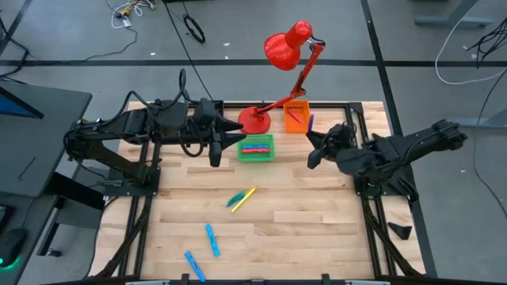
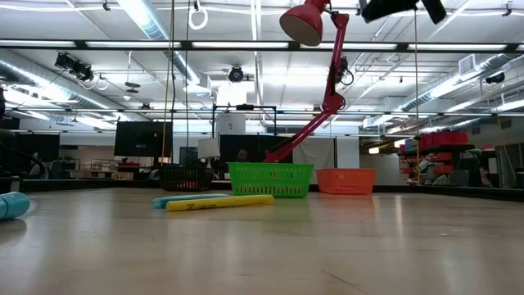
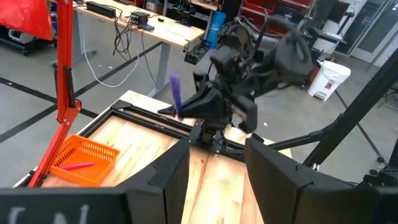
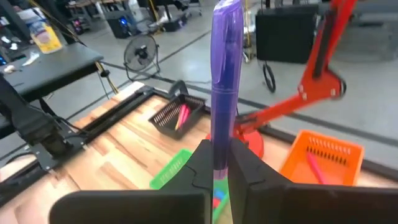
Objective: Pick & Place Markers
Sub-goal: Put the small purple highlighter into the orange basket
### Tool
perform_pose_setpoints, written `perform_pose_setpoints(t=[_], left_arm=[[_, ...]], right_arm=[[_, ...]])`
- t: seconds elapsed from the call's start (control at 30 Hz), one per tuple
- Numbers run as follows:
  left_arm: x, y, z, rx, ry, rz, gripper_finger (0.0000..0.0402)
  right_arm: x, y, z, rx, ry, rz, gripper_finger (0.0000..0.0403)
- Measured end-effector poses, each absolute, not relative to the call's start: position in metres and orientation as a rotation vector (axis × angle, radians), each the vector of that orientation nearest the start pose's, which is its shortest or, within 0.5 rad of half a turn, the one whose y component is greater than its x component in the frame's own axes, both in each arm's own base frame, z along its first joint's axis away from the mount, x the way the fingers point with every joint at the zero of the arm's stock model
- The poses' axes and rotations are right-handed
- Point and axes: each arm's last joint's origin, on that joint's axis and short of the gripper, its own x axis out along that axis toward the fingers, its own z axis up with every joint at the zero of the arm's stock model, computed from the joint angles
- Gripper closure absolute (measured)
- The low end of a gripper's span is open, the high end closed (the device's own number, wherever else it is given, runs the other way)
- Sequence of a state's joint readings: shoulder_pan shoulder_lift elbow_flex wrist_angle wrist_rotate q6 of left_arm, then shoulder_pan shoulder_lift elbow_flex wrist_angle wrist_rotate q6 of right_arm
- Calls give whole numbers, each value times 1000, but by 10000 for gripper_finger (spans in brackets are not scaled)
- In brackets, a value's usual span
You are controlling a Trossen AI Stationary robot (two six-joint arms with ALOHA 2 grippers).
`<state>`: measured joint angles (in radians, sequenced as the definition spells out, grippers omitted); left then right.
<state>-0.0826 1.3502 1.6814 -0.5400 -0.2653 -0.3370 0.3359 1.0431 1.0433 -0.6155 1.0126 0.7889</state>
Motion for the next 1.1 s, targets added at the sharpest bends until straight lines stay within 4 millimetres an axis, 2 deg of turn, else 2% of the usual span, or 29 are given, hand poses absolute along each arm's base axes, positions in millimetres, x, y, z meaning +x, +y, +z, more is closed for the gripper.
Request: perform_pose_setpoints(t=[0.5, 0.67, 1.1], left_arm=[[268, -14, 476, -293, 185, 221, 239], [268, -14, 476, -294, 185, 221, 239], [268, -14, 476, -289, 185, 220, 239]], right_arm=[[190, 51, 273, 512, 257, -832, 390], [190, 48, 264, 539, 316, -815, 390], [195, 9, 253, 919, 627, -774, 391]])
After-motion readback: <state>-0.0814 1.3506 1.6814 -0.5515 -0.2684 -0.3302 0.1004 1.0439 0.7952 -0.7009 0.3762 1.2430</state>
